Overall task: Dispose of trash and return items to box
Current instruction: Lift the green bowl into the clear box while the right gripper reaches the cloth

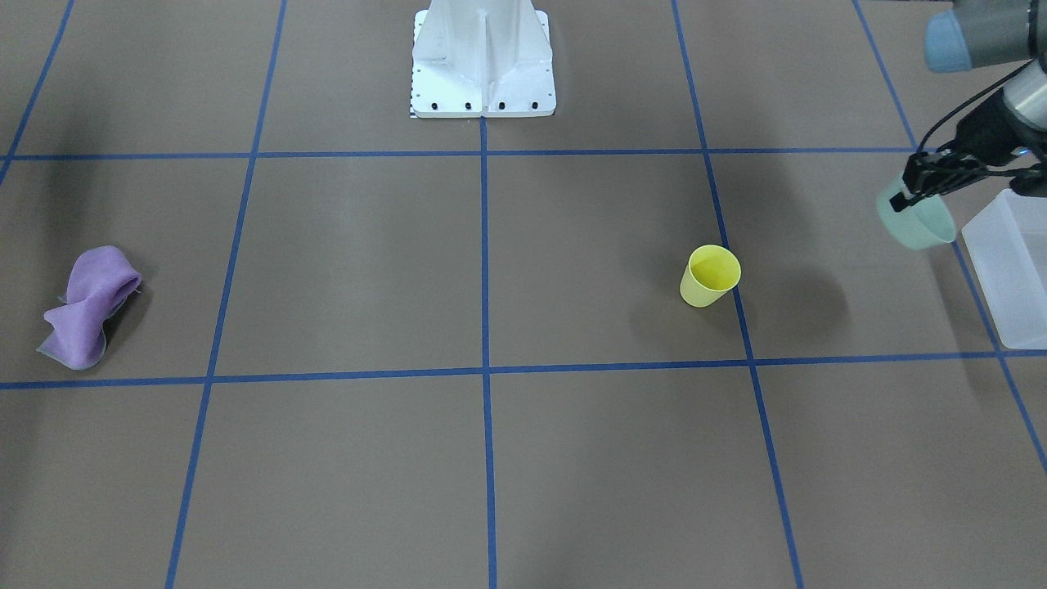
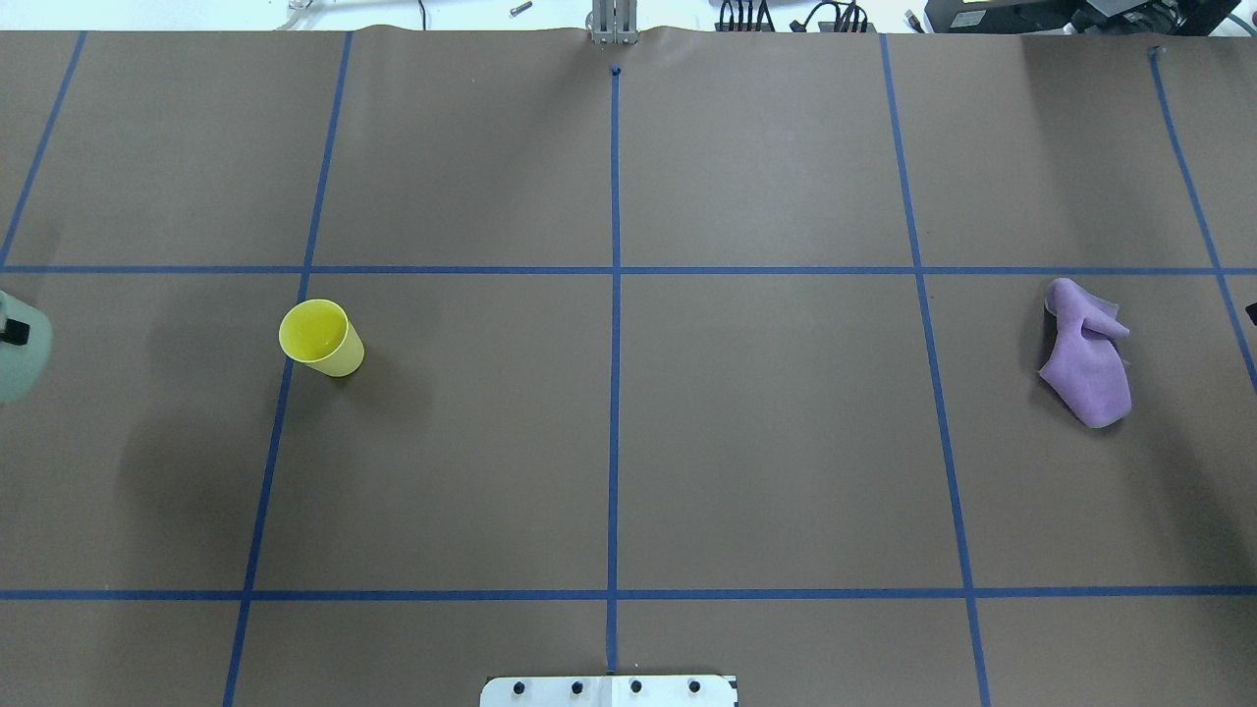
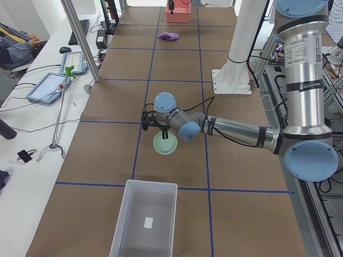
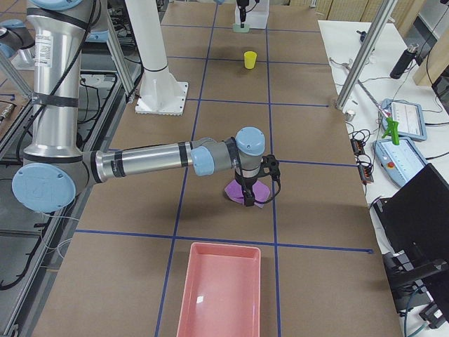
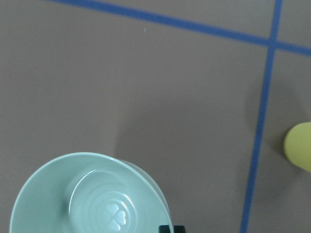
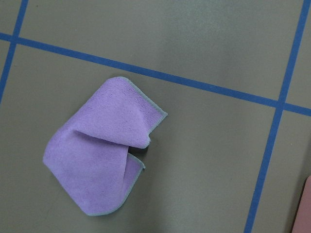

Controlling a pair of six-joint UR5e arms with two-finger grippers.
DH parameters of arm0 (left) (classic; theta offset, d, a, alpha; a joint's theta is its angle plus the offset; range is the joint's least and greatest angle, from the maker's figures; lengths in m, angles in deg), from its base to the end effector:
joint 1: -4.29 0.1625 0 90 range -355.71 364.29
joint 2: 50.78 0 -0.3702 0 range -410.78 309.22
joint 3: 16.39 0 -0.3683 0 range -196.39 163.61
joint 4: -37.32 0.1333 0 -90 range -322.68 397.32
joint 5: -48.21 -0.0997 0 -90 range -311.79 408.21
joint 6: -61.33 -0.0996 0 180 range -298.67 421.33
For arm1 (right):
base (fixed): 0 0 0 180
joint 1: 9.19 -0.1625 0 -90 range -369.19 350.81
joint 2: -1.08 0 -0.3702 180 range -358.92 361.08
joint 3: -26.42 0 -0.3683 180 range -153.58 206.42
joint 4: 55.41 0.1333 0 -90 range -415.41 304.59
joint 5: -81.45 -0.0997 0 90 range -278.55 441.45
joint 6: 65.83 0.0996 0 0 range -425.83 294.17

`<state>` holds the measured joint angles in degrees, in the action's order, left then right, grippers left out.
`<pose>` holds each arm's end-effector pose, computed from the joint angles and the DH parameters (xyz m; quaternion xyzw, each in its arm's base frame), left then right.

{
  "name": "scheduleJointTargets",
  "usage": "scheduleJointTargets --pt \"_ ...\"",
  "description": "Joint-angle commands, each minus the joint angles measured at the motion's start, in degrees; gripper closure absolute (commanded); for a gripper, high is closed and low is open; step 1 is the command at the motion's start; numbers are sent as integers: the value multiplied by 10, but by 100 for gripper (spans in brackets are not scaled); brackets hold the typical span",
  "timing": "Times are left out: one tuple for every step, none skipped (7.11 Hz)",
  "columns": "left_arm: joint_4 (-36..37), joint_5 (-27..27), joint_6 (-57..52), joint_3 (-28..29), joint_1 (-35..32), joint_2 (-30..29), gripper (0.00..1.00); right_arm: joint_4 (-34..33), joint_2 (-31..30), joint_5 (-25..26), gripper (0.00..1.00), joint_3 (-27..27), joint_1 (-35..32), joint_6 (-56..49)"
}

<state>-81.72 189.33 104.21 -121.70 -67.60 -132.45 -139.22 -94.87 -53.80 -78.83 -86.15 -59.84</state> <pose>0.0805 -0.4254 0.4760 0.0321 0.4951 -0.0537 0.8666 -0.0383 -0.4427 0.5121 0.0597 -0.3965 -0.1080 0.9097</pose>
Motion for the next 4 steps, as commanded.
scheduleJointTargets --pt "74 -39 -269 51 -140 0 100 0 8 1 0 0 6 7" --pt "129 -128 -378 54 -150 -19 100 8 16 0 0 1 16 36" --pt "138 -165 -412 85 -150 -25 100 46 17 2 0 2 38 98" --pt "112 -161 -432 152 -150 -31 100 90 17 3 0 20 70 140"
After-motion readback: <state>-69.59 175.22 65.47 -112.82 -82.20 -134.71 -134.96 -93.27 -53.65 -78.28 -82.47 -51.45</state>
